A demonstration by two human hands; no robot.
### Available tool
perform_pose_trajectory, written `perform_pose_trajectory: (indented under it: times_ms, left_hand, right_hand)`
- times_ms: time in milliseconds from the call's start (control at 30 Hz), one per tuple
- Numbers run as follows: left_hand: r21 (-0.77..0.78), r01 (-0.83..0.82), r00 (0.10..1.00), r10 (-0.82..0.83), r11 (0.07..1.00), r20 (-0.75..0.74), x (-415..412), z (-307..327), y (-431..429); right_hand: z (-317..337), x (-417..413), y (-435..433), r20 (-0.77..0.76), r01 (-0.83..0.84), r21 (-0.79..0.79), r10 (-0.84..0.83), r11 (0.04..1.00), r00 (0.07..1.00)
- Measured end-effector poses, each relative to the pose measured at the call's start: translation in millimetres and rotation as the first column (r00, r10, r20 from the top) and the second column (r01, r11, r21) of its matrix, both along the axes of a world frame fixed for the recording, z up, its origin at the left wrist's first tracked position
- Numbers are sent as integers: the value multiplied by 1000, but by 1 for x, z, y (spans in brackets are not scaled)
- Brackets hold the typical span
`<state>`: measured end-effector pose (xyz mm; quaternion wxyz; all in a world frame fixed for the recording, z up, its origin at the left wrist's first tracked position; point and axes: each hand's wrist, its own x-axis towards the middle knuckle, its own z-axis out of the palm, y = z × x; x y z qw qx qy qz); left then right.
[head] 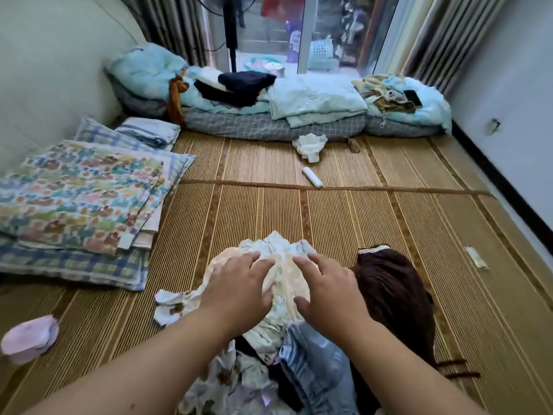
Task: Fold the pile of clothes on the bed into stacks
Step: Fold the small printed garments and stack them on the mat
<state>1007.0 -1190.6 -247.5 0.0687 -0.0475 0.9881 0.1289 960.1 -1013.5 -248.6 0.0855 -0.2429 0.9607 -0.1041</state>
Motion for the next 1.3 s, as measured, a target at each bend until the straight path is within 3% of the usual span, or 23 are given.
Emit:
perform_pose_trajectory:
  times_ms: [267, 600, 900, 1300]
  left_hand:
    - [51, 40, 999, -39, 998, -32, -25, -134, -25]
    - [-55, -9, 954, -8, 998, -298, -37, -280, -10]
    - [-82, -29, 899, -10, 996, -438, -7, -278, 14]
    - [-105, -57, 845, -7, 993, -534, 115, -230, 43]
  right_hand:
    - [-130, -28, -34, -23, -25, -17, 24, 1000, 999]
    - [-271, -50, -31, -208, -119, -107, 95, 987, 974]
    - [-258, -19, -23, -360, -169, -136, 110, 976, 926]
    - [-204, 109, 12, -452, -169, -92, 111, 981, 885]
